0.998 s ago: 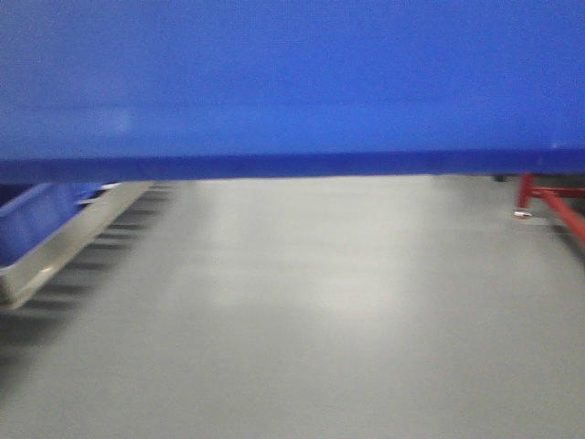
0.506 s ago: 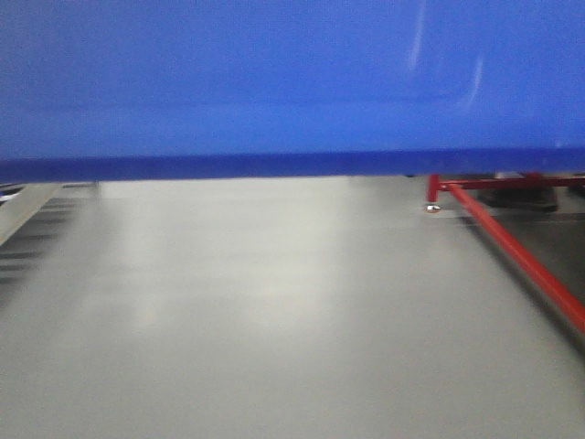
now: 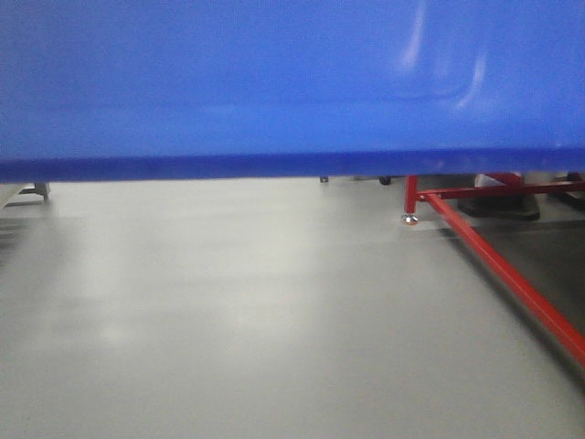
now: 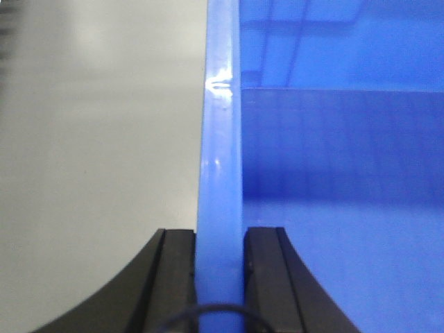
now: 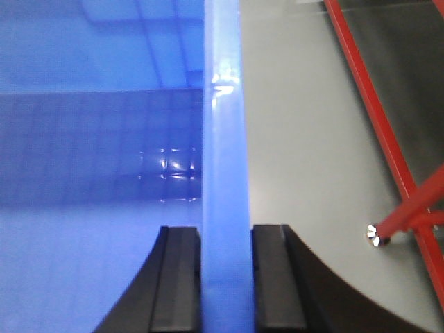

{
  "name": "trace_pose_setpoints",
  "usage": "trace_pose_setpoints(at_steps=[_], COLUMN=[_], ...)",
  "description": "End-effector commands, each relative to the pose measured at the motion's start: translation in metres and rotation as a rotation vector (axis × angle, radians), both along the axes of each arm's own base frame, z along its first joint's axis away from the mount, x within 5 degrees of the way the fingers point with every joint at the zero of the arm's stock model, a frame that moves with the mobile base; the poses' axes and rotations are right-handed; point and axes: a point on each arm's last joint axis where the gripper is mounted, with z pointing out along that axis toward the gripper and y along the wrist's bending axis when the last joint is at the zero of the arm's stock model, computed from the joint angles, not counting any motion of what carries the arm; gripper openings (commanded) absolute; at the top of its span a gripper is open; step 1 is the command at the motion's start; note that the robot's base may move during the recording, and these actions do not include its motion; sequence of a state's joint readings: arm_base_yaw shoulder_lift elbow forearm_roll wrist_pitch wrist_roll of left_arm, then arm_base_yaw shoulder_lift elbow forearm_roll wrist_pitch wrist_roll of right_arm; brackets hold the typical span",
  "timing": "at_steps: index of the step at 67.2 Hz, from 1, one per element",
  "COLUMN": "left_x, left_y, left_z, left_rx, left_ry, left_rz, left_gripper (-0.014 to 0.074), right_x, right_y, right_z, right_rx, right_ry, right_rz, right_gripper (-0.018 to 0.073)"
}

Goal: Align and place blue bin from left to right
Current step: 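Carry the held bin across the floor past the chairs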

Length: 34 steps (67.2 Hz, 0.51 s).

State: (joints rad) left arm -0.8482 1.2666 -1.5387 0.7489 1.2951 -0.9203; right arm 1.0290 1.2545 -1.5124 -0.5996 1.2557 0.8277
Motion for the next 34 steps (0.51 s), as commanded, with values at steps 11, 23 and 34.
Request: trace_pose_setpoints(at_steps=[11, 23, 34], left_x=[-0.0006, -0.0006, -0.0006], left_y=[-0.0024, -0.0024, -0.0024], left_z=[0.01, 0.01, 0.01], left_rx=[-0.028, -0.028, -0.028], left_ry=[-0.083, -0.083, -0.083], left_rz=[-0.045, -0.045, -0.045], left_gripper=[-0.0111, -0.0111, -0.0111], right_x=[-0.0003, -0.0003, -0.0003], right_y=[0.0017, 0.0017, 0.0017], right_z=[0.0122, 0.0122, 0.0122], right_rx=[0.062, 0.062, 0.062], right_ry=[-0.093, -0.093, -0.093], right_rz=[0.048, 0.048, 0.048], right_gripper=[-0.007, -0.007, -0.007])
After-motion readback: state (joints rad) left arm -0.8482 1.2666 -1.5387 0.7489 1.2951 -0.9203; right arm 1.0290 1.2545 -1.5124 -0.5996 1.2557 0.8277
